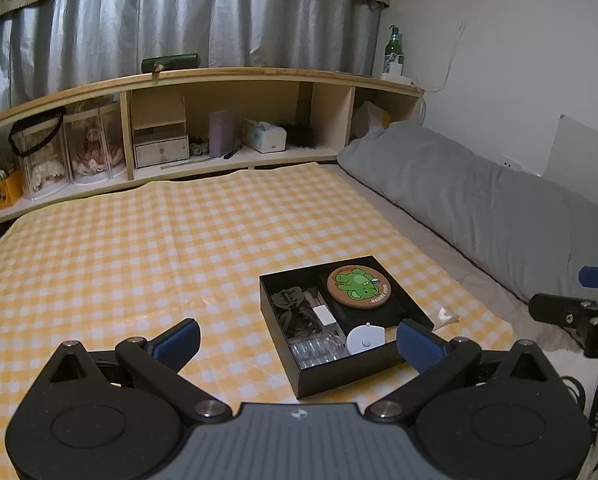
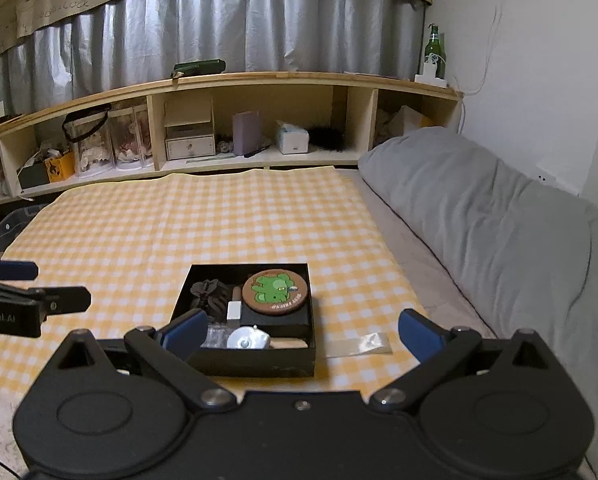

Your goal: Organize rigid objects

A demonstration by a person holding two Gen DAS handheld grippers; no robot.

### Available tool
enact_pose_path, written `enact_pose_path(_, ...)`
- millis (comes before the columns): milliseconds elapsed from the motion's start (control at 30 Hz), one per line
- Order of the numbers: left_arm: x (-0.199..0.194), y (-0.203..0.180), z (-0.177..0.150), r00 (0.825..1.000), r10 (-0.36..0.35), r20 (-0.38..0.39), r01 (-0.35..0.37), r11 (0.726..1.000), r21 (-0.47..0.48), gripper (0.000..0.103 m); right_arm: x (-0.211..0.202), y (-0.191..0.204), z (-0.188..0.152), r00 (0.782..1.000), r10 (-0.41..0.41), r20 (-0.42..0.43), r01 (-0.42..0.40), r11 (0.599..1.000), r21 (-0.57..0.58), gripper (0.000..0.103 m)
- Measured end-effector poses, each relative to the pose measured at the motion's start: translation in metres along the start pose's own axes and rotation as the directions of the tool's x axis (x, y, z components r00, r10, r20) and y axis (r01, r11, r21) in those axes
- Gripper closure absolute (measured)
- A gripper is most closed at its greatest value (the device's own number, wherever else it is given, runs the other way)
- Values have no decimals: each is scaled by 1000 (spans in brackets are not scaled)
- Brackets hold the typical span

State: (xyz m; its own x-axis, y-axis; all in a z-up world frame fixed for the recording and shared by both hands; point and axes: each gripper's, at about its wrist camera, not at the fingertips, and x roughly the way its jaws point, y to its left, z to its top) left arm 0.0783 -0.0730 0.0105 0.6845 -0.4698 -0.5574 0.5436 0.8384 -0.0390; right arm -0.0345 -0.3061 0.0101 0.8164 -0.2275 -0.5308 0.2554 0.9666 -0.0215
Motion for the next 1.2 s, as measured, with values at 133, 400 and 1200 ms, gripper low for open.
enact_pose_path(133, -6, -2, -4, 1000, -4, 8, 3, 1000, 7, 0, -3, 5, -13, 998, -53, 23, 54, 998, -24, 0)
enact_pose_path(400, -9, -5, -8, 999, 26, 28, -26, 999, 25, 0, -5, 3, -20, 998, -44, 46, 45, 999, -12, 0)
enact_pose_path(1200, -9, -8, -14, 1000, 13, 15, -13, 999, 30, 0, -8, 5, -26, 998, -33, 55, 33, 999, -10, 0)
